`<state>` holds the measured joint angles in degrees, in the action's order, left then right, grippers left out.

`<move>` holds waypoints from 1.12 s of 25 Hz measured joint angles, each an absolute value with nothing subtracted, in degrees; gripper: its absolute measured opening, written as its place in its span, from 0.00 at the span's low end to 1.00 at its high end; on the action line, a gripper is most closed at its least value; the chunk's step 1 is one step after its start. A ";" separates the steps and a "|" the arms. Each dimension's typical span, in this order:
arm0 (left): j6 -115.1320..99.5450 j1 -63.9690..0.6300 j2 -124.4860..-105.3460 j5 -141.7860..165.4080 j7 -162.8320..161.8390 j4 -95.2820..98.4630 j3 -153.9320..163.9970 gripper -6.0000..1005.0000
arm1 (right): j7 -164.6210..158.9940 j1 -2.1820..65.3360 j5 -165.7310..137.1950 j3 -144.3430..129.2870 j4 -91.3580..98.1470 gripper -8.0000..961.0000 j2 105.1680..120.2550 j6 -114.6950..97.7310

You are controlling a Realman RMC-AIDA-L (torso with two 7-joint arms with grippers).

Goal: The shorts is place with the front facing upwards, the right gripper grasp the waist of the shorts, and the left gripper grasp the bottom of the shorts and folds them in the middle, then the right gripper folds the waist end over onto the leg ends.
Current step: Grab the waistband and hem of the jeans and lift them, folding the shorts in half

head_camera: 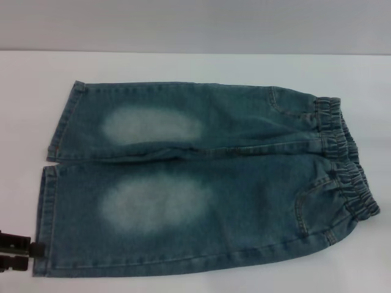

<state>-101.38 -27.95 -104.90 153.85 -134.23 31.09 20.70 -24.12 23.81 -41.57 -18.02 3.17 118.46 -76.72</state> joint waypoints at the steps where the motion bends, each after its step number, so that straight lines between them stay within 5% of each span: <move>1: -101.36 -27.89 -104.97 153.86 -134.22 31.10 20.85 0.61 | -24.12 23.83 -41.57 -18.02 3.16 0.69 118.47 -76.73; 28: -100.27 -31.38 -106.87 153.45 -133.90 30.67 20.91 0.56 | -24.17 23.91 -41.53 -18.02 3.61 0.70 118.19 -74.35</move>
